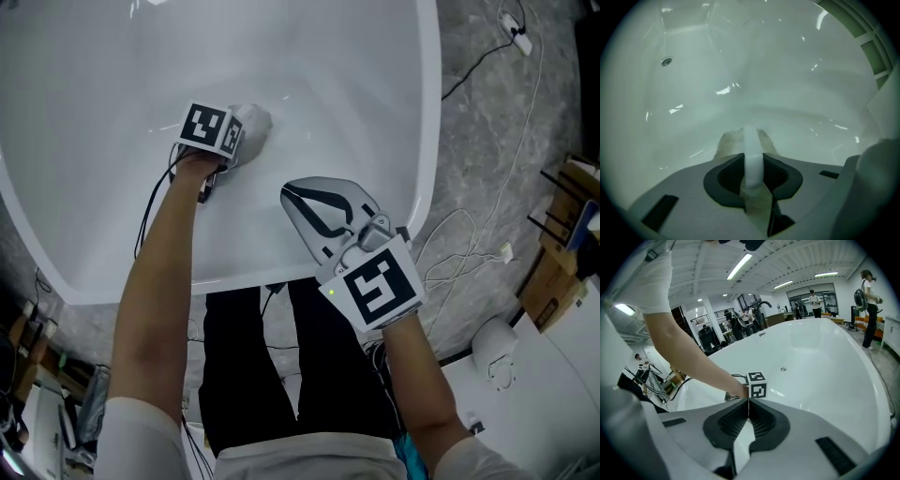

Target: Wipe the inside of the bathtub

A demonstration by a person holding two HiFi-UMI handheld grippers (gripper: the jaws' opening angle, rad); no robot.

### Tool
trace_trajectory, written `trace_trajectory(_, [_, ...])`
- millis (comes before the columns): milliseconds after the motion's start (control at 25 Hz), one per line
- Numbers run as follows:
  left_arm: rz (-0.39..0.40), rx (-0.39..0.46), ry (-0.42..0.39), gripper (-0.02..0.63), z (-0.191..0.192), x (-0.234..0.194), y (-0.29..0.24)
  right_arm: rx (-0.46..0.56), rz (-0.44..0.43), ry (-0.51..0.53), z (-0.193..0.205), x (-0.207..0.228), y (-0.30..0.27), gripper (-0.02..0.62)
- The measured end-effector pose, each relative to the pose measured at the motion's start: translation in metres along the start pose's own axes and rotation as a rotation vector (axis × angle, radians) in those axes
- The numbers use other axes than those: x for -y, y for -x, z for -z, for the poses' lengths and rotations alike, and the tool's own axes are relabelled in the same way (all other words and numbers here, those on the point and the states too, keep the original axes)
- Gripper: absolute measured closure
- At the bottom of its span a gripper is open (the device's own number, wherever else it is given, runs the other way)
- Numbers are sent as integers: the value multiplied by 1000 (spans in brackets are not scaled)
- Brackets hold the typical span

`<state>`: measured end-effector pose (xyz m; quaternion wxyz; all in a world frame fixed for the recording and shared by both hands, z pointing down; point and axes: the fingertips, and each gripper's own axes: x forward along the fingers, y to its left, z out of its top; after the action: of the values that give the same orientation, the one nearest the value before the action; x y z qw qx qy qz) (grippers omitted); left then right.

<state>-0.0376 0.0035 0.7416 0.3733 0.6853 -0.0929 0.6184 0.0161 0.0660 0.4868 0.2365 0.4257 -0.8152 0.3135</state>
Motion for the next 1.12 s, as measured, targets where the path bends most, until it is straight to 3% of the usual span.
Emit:
trace_trajectory(600, [116,31,-7,503,-42,83,-19,34,-5,-25,1,13,21,575])
trace_trajectory(920, [130,44,85,503,-52,79,-39,41,-23,-20,-3,14,20,575])
trace_trajectory(1120, [99,43,106,503,-60,62,-59,37,-41,-16,-4,16,17,575])
